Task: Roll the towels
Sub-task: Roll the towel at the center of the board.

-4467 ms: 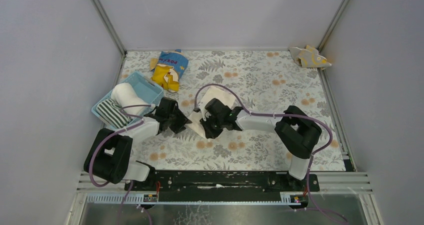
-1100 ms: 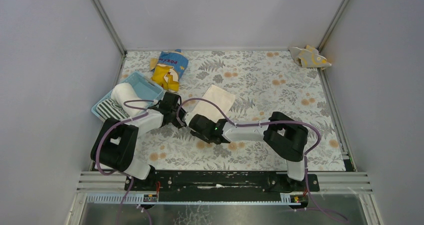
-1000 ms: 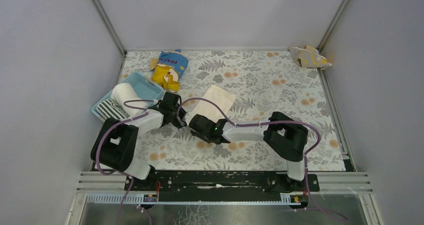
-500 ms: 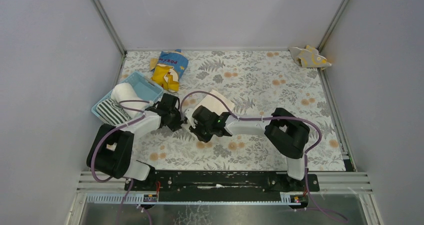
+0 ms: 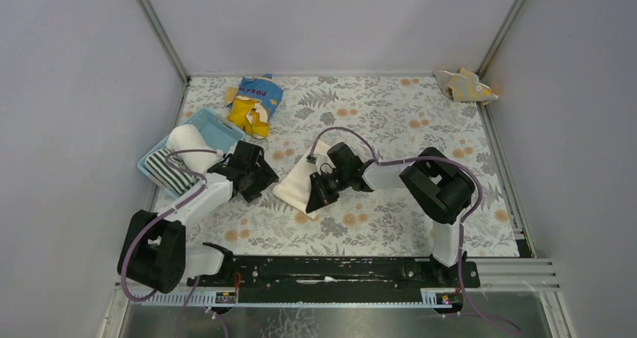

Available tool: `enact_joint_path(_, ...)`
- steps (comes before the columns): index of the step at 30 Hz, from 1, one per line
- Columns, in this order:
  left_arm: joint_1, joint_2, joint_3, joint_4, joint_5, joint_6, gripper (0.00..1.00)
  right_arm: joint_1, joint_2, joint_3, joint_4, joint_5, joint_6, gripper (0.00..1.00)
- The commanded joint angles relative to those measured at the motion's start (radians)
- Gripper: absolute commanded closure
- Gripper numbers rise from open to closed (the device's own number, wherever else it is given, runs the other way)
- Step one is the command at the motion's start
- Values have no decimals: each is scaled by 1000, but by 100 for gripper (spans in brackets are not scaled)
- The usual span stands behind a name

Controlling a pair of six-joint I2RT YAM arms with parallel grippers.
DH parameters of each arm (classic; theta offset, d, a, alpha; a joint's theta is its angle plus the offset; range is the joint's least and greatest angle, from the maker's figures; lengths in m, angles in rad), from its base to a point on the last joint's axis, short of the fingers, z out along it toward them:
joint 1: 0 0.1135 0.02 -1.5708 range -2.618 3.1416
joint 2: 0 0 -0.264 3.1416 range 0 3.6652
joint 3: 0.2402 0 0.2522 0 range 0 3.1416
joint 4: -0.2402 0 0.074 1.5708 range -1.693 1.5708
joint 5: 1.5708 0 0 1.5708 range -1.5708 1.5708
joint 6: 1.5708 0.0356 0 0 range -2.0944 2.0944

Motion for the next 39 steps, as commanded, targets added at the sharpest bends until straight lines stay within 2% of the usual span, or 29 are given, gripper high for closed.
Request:
enact_joint_path(1, 10, -82, 15, -27, -1, 22, 31, -51, 49, -100, 302, -212, 290, 100)
enact_joint_path(3, 10, -103, 11, -40, 25, 23, 29, -84, 73, -159, 521, -240, 430, 100)
enact_joint_path(5, 9, -126, -4, -41, 51, 16, 28, -112, 106, -200, 655, -254, 550, 100)
enact_joint_path(8, 9, -153, -33, -28, 89, -3, 27, -142, 155, -238, 776, -260, 665, 100)
enact_joint_path(12, 9, -155, -61, 17, 138, -24, 27, -160, 200, -256, 850, -268, 745, 100)
enact_joint_path(19, 3, -103, -70, 114, 200, -46, 30, -162, 212, -217, 690, -250, 684, 100)
enact_joint_path(25, -8, -41, -65, 187, 197, -67, 32, -162, 219, -198, 627, -240, 659, 100)
enact_joint_path(34, -34, 113, -10, 248, 152, -49, 51, -162, 198, -168, 518, -226, 589, 99)
enact_joint_path(39, -34, 177, 16, 216, 122, -22, 67, -161, 137, -116, 345, -204, 433, 91)
